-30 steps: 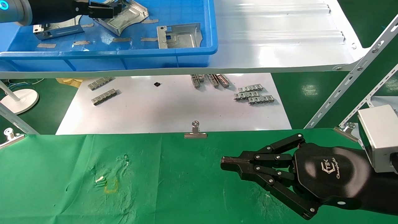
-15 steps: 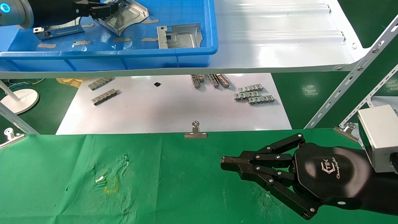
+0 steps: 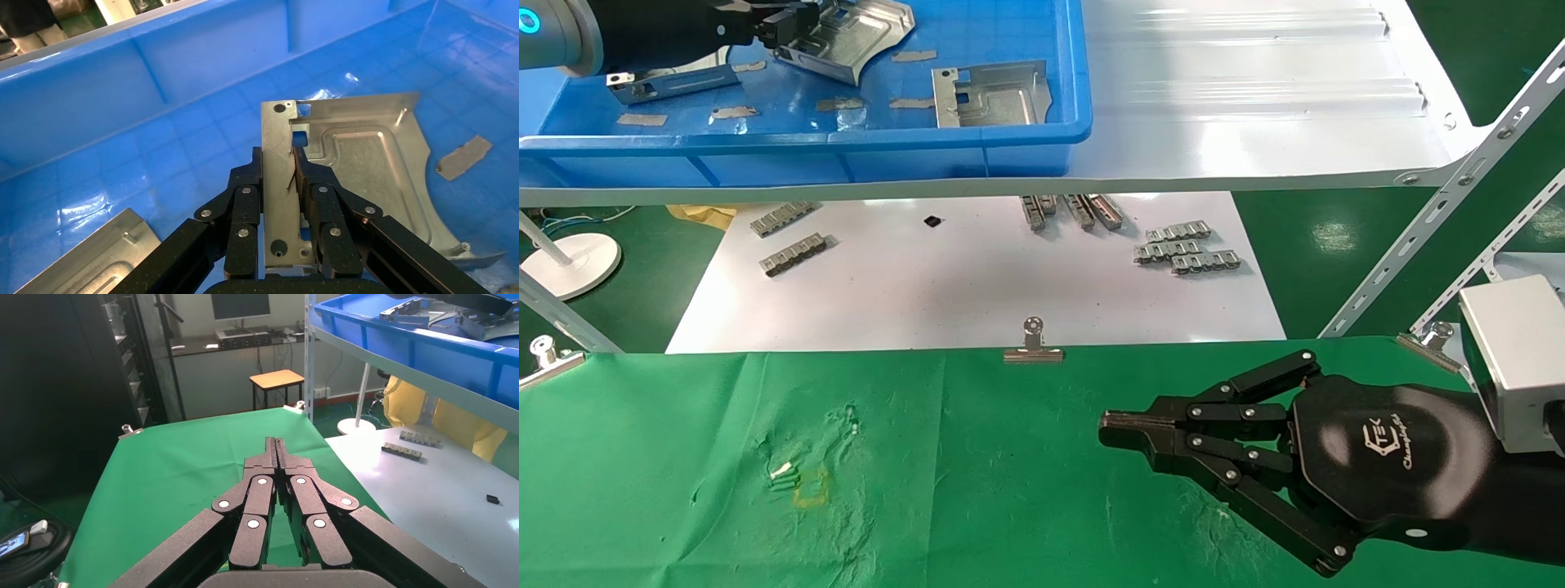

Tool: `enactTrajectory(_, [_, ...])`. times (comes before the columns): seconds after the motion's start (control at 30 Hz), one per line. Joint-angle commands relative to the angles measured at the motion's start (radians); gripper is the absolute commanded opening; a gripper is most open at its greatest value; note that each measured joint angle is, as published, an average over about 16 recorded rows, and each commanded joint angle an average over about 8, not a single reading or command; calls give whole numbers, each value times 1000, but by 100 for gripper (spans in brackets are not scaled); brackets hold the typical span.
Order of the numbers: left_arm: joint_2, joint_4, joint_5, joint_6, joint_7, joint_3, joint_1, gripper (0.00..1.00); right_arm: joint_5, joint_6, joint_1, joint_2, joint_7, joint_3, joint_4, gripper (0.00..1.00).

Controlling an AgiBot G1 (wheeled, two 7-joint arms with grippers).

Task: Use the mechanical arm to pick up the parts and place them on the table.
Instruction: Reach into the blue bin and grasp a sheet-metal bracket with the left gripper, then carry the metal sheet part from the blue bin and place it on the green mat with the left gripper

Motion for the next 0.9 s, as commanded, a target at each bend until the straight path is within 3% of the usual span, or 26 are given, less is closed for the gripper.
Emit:
enactTrajectory(0.03, [-1,-3,-3,2,-2,-2,-2,0,0,0,0,0,0,0,0,93])
enactTrajectory(0.07, [-4,-7,-7,13,3,-5,-5,0,0,0,0,0,0,0,0,100])
enactTrajectory(0.3, [-48,-51,-45,174,69,-29,-25,0,0,0,0,0,0,0,0,100])
enactTrajectory(0.73, [-177,-120,-124,695,250,-66,-34,0,0,0,0,0,0,0,0,100])
enactTrajectory(0.9, [-231,-211,-171,763,315,-52,5,0,0,0,0,0,0,0,0,100])
